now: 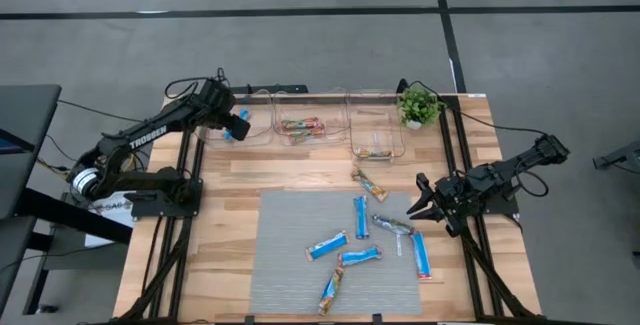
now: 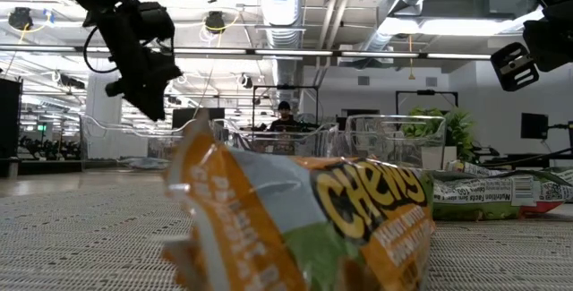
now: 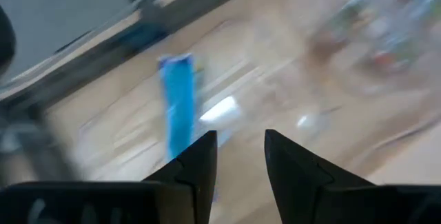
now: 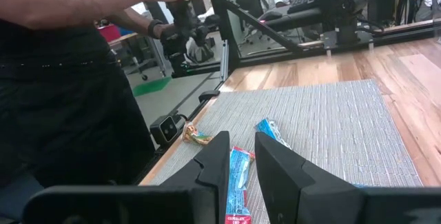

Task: Pick and place Granola Bars by type
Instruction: Put the yellow granola bar into the right transparent bin

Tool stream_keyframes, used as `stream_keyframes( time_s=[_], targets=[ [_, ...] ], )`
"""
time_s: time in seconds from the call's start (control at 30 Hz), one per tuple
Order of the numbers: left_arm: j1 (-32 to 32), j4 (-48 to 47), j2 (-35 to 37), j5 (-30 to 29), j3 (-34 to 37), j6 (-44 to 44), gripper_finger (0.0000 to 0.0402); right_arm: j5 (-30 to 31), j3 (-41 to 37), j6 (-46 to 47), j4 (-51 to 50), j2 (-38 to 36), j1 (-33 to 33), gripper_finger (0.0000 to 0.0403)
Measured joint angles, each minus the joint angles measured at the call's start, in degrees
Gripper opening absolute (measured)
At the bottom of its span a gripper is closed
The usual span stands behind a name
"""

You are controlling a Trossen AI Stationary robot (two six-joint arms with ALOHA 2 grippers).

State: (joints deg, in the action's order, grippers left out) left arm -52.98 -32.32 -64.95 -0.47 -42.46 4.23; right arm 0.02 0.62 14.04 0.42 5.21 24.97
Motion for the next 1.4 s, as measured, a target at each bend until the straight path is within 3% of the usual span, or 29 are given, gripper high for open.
stream_keyframes(
  time_s=[0.37,0.6,0.8,1.07,1.4],
  targets=[
    [8.68,14.89,7.25,19.93,0.00,6.09,0.0116,-0.01,-0.01,-0.01,-0.01,0.02,0.02,0.0062],
    [19.51,26.09,9.59,35.56,0.00,6.58,0.0116,-0.01,-0.01,-0.01,-0.01,0.00,0.02,0.0062],
    [31.22,30.95,9.64,44.24,0.00,7.83,0.0116,-0.01,-0.01,0.01,-0.01,0.01,0.01,0.0062],
    [46.86,28.69,9.51,42.83,0.00,12.91,0.0116,-0.01,-0.01,-0.01,-0.01,0.00,0.02,0.0062],
    [62.24,27.28,5.32,30.79,0.00,22.44,0.0116,0.01,-0.01,-0.01,0.00,0.01,0.01,0.0062]
  ],
)
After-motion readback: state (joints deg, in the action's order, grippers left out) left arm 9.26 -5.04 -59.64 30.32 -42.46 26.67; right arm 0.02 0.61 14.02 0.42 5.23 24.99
